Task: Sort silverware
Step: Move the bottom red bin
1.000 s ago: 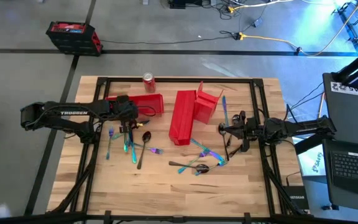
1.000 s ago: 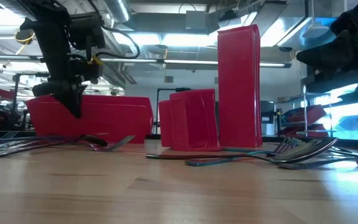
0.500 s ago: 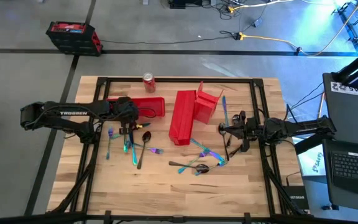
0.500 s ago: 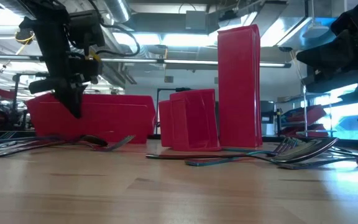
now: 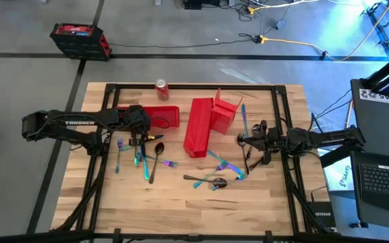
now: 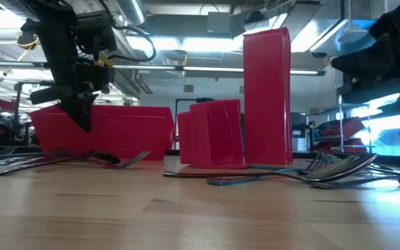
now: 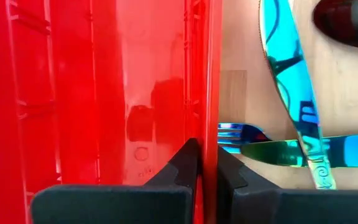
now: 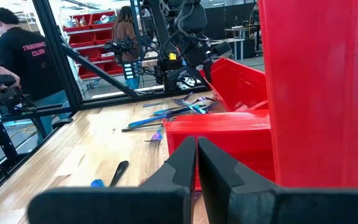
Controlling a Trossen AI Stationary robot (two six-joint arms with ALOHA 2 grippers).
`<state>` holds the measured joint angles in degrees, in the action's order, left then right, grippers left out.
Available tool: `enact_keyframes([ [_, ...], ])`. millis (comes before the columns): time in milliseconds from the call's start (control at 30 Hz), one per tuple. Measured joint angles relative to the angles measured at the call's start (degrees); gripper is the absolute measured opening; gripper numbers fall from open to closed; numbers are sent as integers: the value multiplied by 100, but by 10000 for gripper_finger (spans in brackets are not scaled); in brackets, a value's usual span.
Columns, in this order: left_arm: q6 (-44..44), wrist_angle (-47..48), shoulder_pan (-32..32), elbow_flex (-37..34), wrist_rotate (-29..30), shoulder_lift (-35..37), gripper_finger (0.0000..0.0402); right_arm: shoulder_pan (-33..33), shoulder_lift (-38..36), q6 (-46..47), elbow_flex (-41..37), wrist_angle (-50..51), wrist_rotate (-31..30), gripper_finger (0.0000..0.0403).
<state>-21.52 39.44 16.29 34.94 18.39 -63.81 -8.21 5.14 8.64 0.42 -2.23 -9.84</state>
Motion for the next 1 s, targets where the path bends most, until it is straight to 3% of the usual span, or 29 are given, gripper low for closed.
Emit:
enact_keyframes([
  [333, -134, -166, 4, -17, 85, -11, 15, -2, 1, 2, -1, 1, -1, 0],
  [1000, -628, -833, 264, 76, 567, -8, 96, -1, -1, 2, 0, 1, 0, 0],
])
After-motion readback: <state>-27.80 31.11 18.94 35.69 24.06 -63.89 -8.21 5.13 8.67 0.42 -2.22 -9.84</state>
